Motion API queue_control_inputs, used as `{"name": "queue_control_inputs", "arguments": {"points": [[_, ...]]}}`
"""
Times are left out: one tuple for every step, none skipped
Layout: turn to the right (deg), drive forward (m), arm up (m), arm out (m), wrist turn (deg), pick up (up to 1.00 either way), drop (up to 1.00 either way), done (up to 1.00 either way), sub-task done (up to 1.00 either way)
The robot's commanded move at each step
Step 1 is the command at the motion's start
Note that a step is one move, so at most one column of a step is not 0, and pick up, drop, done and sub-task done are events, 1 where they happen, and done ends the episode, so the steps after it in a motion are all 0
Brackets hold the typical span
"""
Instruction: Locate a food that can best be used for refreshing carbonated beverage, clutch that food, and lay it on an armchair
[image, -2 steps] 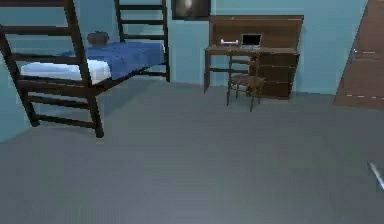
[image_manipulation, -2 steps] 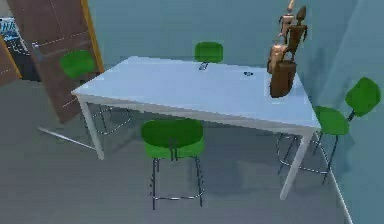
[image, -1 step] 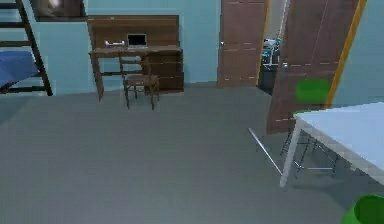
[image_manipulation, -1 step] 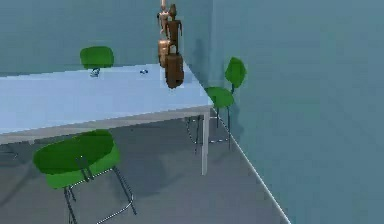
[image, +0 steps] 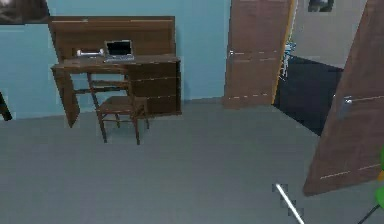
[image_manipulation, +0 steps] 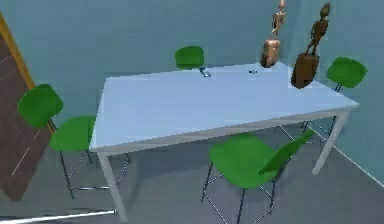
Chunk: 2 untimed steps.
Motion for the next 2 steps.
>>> {"name": "queue_control_inputs", "arguments": {"points": [[0.0, 1.0, 0.0, 0.0, 0.0, 0.0, 0.0, 0.0, 0.0], [6.0, 0.0, 0.0, 0.0, 0.0, 0.0, 0.0, 0.0, 0.0]]}}
